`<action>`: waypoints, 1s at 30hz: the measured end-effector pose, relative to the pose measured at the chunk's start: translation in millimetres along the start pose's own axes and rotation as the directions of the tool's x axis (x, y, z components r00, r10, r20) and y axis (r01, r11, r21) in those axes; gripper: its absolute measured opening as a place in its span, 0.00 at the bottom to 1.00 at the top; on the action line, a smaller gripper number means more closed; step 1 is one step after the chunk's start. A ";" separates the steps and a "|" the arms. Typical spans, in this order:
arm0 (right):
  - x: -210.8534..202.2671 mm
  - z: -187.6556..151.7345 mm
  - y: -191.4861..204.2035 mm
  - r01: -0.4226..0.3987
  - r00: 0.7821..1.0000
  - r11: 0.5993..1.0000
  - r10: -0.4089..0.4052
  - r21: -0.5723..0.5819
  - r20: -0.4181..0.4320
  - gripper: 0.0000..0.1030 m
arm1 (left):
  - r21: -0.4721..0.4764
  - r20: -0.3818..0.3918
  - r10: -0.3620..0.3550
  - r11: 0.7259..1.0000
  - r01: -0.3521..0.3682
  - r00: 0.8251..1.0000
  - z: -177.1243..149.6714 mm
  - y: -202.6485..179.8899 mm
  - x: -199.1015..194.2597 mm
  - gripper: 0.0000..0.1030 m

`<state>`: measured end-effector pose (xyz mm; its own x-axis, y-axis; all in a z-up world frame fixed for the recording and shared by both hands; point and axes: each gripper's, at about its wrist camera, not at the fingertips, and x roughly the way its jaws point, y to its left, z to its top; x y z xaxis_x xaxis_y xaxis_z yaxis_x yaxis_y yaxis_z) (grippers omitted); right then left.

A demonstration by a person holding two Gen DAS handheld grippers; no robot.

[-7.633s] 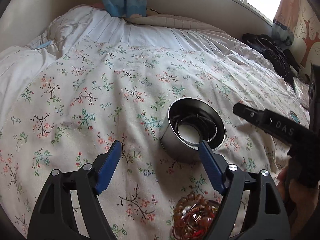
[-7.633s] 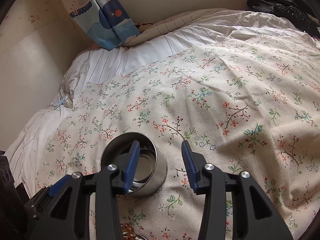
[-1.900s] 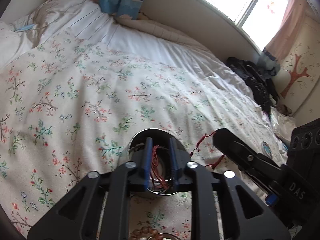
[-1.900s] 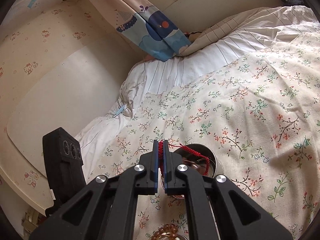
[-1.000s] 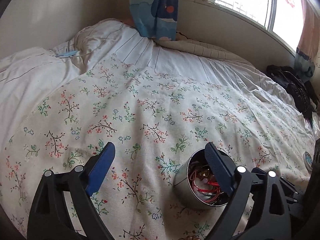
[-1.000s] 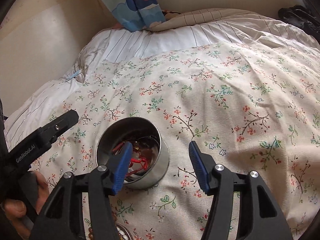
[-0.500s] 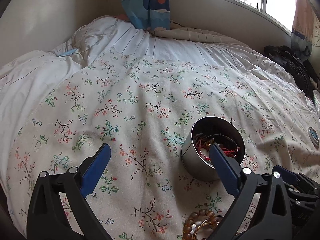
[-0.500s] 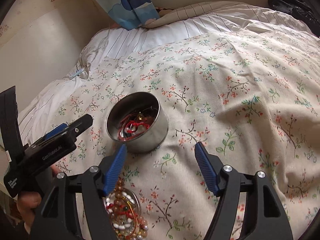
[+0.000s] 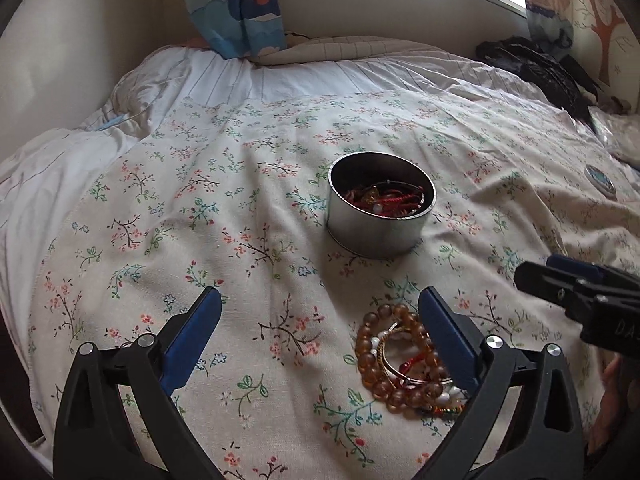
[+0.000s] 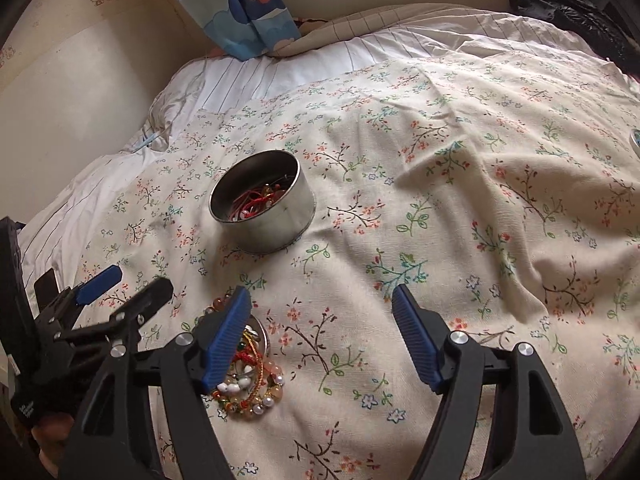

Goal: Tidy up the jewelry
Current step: 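Move both open tools back to the remaining jewelry pile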

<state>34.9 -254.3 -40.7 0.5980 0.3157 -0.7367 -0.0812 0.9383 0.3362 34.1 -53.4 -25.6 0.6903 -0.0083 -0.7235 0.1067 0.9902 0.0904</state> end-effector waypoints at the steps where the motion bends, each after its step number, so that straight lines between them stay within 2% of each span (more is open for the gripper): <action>1: -2.0 -1.1 -2.0 0.004 1.000 1.000 -0.004 0.009 0.004 0.69 | 0.040 0.001 0.005 0.999 -0.005 1.000 -2.9 -7.6 -1.3 0.92; 6: -7.8 -2.5 -7.2 0.020 1.000 0.999 -0.021 0.031 0.020 0.73 | 0.244 -0.017 0.062 0.968 -0.056 0.998 -18.0 -43.7 0.9 0.92; 8: -6.4 -3.3 -5.9 0.016 1.000 1.000 -0.016 0.022 0.008 0.73 | 0.271 -0.041 0.092 0.960 -0.077 0.995 -21.0 -48.5 6.7 0.92; 11: -1.5 -3.5 1.2 0.025 1.000 1.000 -0.025 -0.011 -0.012 0.73 | 0.269 -0.098 0.038 0.963 -0.011 0.994 -23.4 -44.8 11.9 0.92; 14: 8.4 -6.5 9.7 0.018 0.998 0.998 -0.021 -0.053 -0.062 0.74 | 0.302 -0.109 0.030 0.953 0.004 0.994 -28.6 -43.4 12.3 0.93; 19: 27.6 -18.7 35.9 0.034 0.986 0.980 -0.065 -0.198 -0.151 0.74 | 0.236 -0.116 0.069 0.971 -0.040 0.991 -27.7 -17.3 11.3 0.92; 21: 33.8 -24.3 46.3 0.087 0.977 0.960 -0.135 -0.267 -0.165 0.74 | 0.191 -0.126 0.102 0.978 -0.077 0.987 -26.4 -3.1 13.2 0.92; 23: 36.7 -27.7 49.2 0.195 0.957 0.931 -0.249 -0.308 -0.146 0.74 | 0.134 -0.133 0.124 0.985 -0.106 0.983 -23.9 12.5 14.4 0.92; 27: 30.7 -25.3 38.3 0.366 0.911 0.879 -0.406 -0.305 -0.075 0.74 | 0.038 -0.160 0.122 0.992 -0.117 0.980 -21.5 34.7 18.1 0.92; 29: 25.1 -22.5 29.7 0.385 0.908 0.880 -0.416 -0.276 -0.059 0.74 | 0.034 -0.130 0.128 0.992 -0.124 0.983 -19.8 35.6 13.6 0.92; 30: 23.1 -21.4 26.1 0.365 0.917 0.894 -0.393 -0.259 -0.063 0.74 | 0.036 -0.098 0.109 0.994 -0.106 0.989 -18.3 33.9 8.2 0.92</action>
<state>29.5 -219.5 -61.6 0.5301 -0.0705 -0.8450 -0.0609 0.9908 -0.1208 30.3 -17.4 -40.9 0.6241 0.1138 -0.7730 0.0586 0.9797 0.1916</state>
